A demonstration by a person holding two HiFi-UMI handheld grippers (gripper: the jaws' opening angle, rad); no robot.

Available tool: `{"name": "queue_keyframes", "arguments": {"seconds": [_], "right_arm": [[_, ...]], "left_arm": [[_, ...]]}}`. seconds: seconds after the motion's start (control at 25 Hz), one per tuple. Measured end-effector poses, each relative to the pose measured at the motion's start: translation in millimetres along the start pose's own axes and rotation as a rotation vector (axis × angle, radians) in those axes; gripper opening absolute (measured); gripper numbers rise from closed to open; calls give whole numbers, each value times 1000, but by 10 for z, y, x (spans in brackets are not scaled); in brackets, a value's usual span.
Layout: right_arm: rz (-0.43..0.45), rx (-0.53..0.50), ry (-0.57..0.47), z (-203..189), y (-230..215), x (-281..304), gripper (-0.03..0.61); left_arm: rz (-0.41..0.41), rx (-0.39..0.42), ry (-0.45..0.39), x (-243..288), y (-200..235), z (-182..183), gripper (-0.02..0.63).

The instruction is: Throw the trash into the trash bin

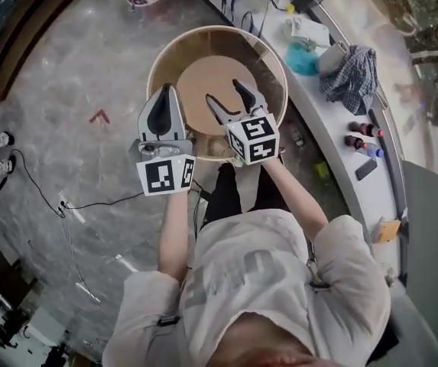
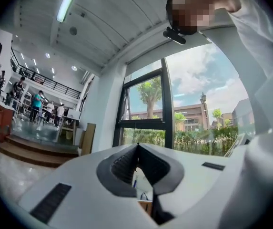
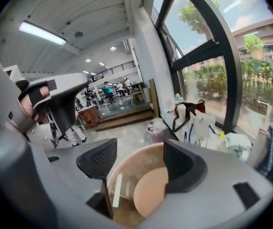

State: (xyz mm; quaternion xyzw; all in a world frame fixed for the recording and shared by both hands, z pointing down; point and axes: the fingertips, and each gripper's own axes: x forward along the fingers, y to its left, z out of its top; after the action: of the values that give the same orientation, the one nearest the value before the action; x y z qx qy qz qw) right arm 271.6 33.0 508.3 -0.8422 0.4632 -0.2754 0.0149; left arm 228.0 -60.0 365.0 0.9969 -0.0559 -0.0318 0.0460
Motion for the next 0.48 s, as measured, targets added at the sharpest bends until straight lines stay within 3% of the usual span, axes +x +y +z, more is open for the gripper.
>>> {"name": "queue_keyframes", "arguments": {"seconds": [0.24,0.48], "right_arm": [[-169,102,260,-1573,-531,-123,295],[-295,130,438,-2678,-759,-341,295]], "left_arm": [[-48,-71,171,-151,-318,-879,12],[-88,-69,263,-371,-487,-1309,12]]}}
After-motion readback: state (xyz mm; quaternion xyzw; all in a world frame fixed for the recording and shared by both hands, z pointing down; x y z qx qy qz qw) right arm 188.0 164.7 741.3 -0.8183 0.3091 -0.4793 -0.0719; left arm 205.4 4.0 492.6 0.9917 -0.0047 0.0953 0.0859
